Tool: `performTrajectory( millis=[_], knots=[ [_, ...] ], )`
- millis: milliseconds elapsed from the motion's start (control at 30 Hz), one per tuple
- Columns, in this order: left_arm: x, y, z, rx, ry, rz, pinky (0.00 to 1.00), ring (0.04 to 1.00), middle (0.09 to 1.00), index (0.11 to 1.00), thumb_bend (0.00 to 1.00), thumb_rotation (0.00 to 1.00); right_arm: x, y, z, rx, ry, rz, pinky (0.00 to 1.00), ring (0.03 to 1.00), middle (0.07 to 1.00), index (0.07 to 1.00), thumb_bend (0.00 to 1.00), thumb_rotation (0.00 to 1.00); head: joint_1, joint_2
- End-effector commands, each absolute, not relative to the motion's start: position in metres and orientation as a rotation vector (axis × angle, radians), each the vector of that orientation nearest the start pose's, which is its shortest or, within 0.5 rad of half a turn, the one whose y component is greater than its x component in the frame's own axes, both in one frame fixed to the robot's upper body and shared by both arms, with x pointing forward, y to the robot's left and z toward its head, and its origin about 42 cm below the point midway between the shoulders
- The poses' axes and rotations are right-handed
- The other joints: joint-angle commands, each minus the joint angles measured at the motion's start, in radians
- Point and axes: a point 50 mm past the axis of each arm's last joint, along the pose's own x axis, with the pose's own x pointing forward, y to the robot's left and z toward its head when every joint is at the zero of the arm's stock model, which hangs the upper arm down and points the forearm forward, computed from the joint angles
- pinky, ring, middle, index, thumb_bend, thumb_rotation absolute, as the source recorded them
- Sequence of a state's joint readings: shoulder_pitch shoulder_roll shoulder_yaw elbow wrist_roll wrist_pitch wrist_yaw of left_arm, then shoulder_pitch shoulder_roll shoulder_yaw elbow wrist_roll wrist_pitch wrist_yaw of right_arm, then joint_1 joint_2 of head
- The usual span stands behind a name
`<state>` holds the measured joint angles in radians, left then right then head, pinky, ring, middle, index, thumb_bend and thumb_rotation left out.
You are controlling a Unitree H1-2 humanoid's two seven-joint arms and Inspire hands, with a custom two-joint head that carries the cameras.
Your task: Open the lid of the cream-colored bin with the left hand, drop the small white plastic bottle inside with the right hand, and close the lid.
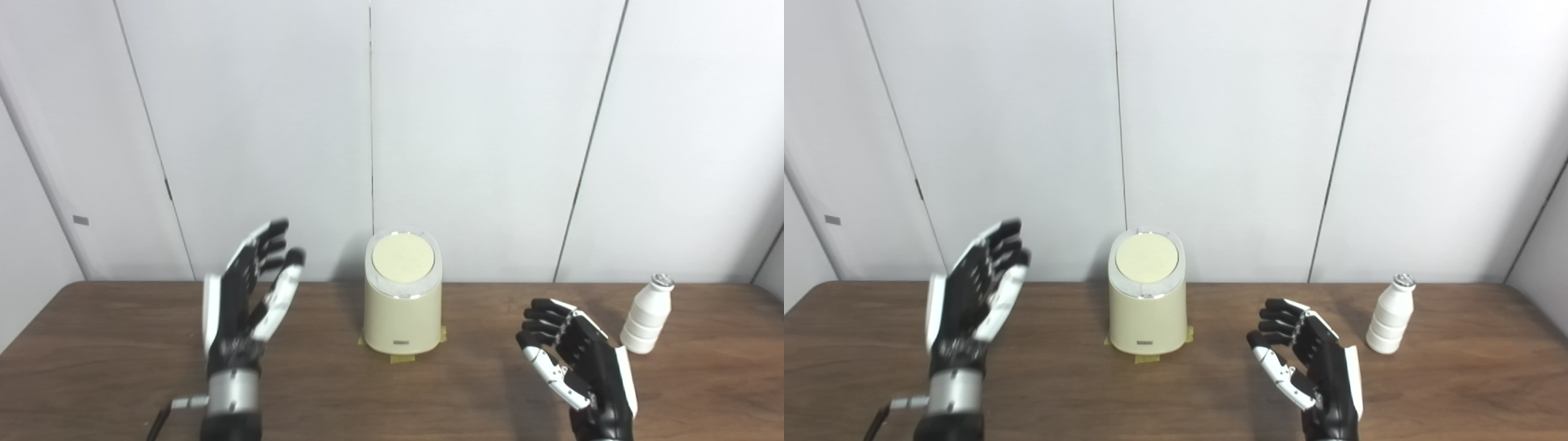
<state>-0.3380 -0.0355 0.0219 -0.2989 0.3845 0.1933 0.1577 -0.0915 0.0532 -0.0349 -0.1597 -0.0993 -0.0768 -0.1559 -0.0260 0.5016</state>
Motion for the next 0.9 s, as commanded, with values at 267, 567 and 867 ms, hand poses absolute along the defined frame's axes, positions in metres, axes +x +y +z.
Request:
performTrajectory(
  millis=[267,567,867],
  knots=[
    [0.392,0.161,0.318,0.384,-0.492,0.241,0.93,0.999,1.0,0.999,0.86,0.46,0.313,-0.199,0.196,-0.009,-0.426,-0.168,0.54,0.608,0.631,0.623,0.3,0.21,0.006,0.002],
    [0.419,0.131,0.324,0.48,-0.442,0.199,0.85,0.964,1.0,0.994,0.91,0.39,0.313,-0.195,0.195,-0.015,-0.422,-0.165,0.55,0.604,0.623,0.623,0.31,0.25,-0.003,0.003],
    [0.432,0.115,0.314,0.587,-0.441,0.184,0.87,0.992,1.0,0.999,0.91,0.34,0.314,-0.192,0.198,-0.017,-0.417,-0.169,0.55,0.598,0.618,0.621,0.3,0.25,-0.008,0.006]
  ],
)
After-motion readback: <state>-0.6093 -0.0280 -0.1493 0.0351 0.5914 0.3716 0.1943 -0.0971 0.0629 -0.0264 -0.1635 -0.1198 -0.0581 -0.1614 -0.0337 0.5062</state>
